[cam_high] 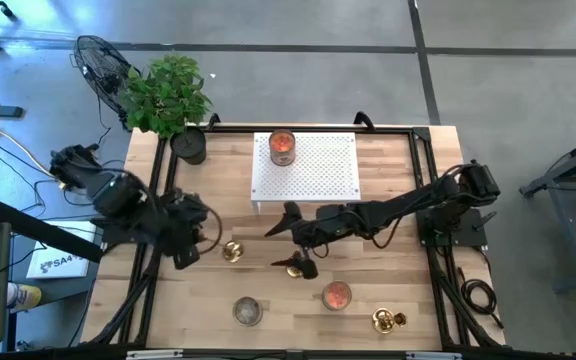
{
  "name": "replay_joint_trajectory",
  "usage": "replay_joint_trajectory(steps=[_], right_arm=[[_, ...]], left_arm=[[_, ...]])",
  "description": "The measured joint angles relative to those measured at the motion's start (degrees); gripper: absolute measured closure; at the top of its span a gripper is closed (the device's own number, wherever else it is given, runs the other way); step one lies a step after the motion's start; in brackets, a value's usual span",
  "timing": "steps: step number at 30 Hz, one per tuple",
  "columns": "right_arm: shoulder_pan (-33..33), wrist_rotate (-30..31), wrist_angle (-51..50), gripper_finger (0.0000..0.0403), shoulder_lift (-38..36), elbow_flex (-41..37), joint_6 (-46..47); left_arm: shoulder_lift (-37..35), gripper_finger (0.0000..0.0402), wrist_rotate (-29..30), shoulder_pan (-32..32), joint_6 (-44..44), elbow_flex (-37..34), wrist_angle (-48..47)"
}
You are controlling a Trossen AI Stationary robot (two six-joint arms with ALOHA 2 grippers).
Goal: Pick & Place candle stick holders
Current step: Put the left gold candle holder on the shelf
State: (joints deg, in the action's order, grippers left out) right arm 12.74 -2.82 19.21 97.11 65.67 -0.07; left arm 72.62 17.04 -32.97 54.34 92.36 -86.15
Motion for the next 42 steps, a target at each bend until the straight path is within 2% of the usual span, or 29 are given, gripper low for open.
replay_joint_trajectory(steps=[3,6,8,16,23,27,30,33,36,40,42], right_arm=[[-0.3,2.7,-1.5,0.0057,1.0,2.3,-0.2],[-1.0,9.5,-2.8,0.0057,1.7,4.3,2.1],[-1.7,10.5,-4.3,0.0057,2.4,5.3,2.4],[-2.6,4.3,-4.8,0.0057,9.9,12.6,5.2],[-2.6,2.2,-12.0,0.0057,17.2,23.2,4.1],[-1.9,2.8,-19.0,0.0068,19.5,28.1,1.2],[-1.0,4.8,-20.3,0.0103,19.4,29.3,-0.7],[-0.2,7.4,-20.9,0.0157,19.4,29.2,-2.2],[0.2,8.5,-21.5,0.0234,19.4,29.1,-3.3],[0.2,10.1,-22.8,0.0361,19.4,29.2,-4.7],[0.4,11.1,-23.1,0.0377,19.4,29.2,-4.4]], left_arm=[[0.0,0.0267,-0.5,3.1,-6.1,0.7,2.9],[0.0,0.0261,-3.2,6.2,-11.7,0.8,6.6],[0.5,0.0264,-4.5,7.9,-14.8,0.8,7.9],[2.6,0.0266,-9.4,14.4,-23.6,0.8,11.5],[3.9,0.0270,-13.8,17.8,-29.1,0.8,15.0],[4.4,0.0267,-14.2,18.1,-30.4,0.7,15.2],[4.4,0.0264,-15.2,18.0,-30.8,0.8,15.5],[4.4,0.0266,-15.2,17.9,-30.7,0.8,15.5],[4.4,0.0269,-15.3,18.0,-30.7,0.8,15.5],[4.4,0.0267,-15.3,17.9,-30.8,0.8,15.3],[4.4,0.0265,-14.6,17.9,-31.0,0.8,15.2]])
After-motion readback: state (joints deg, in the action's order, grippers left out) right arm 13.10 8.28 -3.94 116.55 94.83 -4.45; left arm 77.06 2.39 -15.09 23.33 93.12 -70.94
